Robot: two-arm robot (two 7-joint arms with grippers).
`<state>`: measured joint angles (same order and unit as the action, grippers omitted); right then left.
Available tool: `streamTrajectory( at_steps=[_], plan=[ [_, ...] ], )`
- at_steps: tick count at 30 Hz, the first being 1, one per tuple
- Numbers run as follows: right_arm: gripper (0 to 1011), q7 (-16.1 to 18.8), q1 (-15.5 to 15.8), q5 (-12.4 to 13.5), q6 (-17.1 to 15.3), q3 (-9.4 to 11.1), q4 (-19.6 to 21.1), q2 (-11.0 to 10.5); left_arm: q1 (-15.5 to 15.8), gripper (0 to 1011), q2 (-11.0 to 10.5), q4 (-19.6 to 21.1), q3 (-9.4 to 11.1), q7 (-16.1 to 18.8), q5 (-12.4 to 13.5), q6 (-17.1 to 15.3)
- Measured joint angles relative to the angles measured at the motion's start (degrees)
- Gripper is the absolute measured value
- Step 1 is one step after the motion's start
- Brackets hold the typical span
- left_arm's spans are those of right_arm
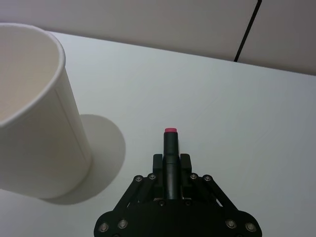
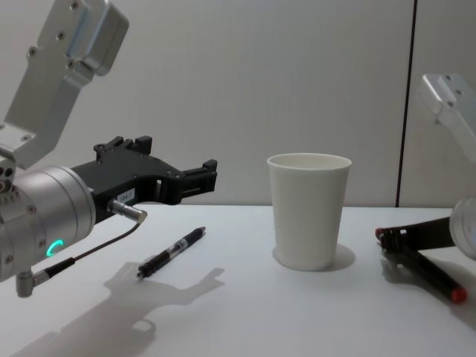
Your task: Place the pen into the pen holder.
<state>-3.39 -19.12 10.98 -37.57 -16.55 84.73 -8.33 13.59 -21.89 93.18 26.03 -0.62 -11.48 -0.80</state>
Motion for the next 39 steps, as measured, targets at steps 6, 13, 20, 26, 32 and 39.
streamTrajectory(
  at_steps=[6, 13, 20, 26, 32, 39],
  plan=[
    [193, 0.4, 0.0, 0.0, 3.0, 0.4, -0.2, 0.4, 0.0, 1003, 0.0, 0.0, 0.0, 0.0, 0.0, 0.0],
    [193, 0.5, 0.1, -0.2, 8.0, 0.9, -0.4, 1.2, 0.0, 1003, 0.0, 0.0, 0.0, 0.0, 0.0, 0.0],
    [193, 0.7, 0.2, -0.3, 13.5, 1.5, -0.6, 2.0, 0.0, 1003, 0.0, 0.0, 0.0, 0.0, 0.0, 0.0],
    [193, 0.8, 0.3, -0.4, 19.0, 2.2, -0.6, 2.8, 0.0, 1003, 0.0, 0.0, 0.0, 0.0, 0.0, 0.0],
    [193, 0.9, 0.4, -0.6, 24.5, 2.8, -0.7, 3.6, 0.0, 1003, 0.0, 0.0, 0.0, 0.0, 0.0, 0.0],
    [193, 1.3, 0.3, -0.7, 31.1, 3.5, -1.0, 4.6, 0.0, 1003, 0.0, 0.0, 0.0, 0.0, 0.0, 0.0]
  ],
)
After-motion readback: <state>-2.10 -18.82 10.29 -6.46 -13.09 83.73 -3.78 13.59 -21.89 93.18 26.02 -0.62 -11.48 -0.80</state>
